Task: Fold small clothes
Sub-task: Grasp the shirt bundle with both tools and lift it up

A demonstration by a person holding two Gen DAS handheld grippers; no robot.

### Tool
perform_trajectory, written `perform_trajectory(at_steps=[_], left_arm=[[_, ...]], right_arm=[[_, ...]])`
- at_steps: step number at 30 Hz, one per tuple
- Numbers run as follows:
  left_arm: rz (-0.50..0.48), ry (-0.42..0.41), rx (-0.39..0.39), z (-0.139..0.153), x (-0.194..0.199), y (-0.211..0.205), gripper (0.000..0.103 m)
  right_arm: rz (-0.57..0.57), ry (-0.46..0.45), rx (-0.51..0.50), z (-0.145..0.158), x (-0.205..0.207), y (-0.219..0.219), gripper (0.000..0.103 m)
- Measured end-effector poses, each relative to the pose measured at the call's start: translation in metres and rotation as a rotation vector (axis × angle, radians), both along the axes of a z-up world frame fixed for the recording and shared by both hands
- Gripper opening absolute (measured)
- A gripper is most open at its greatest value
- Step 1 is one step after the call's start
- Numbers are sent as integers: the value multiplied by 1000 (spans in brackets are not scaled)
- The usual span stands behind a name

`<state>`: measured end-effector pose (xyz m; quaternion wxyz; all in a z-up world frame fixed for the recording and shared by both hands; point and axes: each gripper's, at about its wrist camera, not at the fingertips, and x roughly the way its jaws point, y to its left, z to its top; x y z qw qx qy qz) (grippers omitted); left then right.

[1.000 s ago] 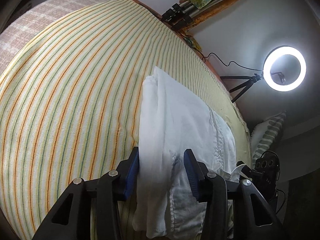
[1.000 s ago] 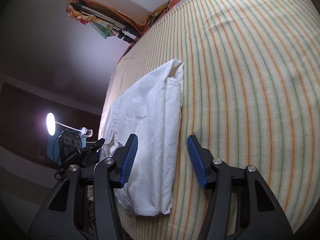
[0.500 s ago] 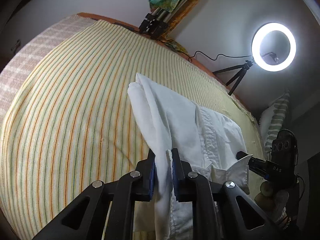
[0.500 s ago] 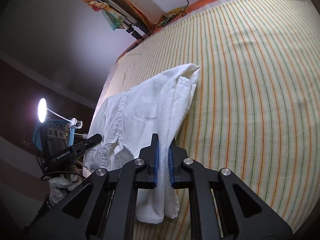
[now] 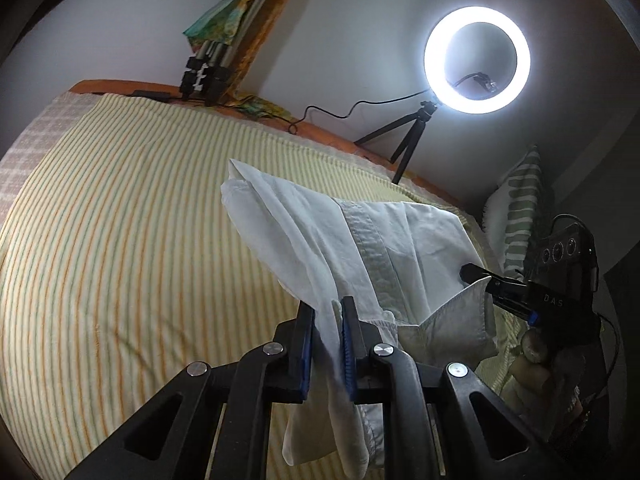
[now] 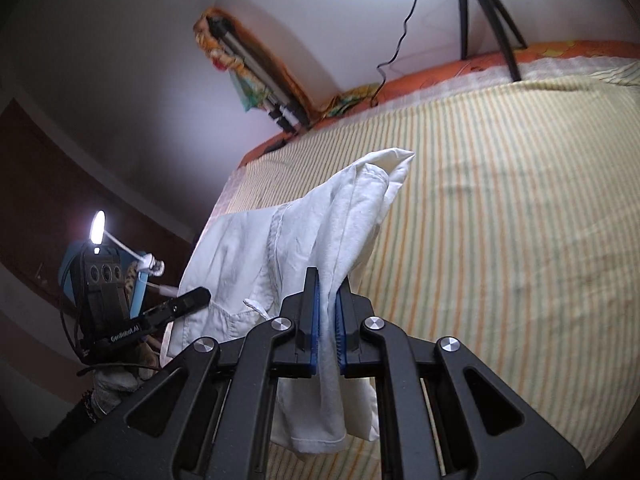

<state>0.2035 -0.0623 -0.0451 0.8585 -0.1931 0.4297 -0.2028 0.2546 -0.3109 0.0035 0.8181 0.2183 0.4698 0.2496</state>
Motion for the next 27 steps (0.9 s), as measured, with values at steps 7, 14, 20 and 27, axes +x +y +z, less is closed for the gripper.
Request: perform_trajectory(at_steps=[7,14,20,27], left_arm=[[-62,-21,-21,3,36,-60,10],[-136,-50,-5,-5,78,-140,10],[-198,-83,8,-7,114,-215,10],[-249,-111,24,-17,151,-295,10]], right_arm=[[-81,-46,-22,18,11,-58,8],[-153,-92,-89,31,34,-126,8],[-228,-122,-138,42,63,-191,8],[-312,-143,-217,45,94,-257,8]])
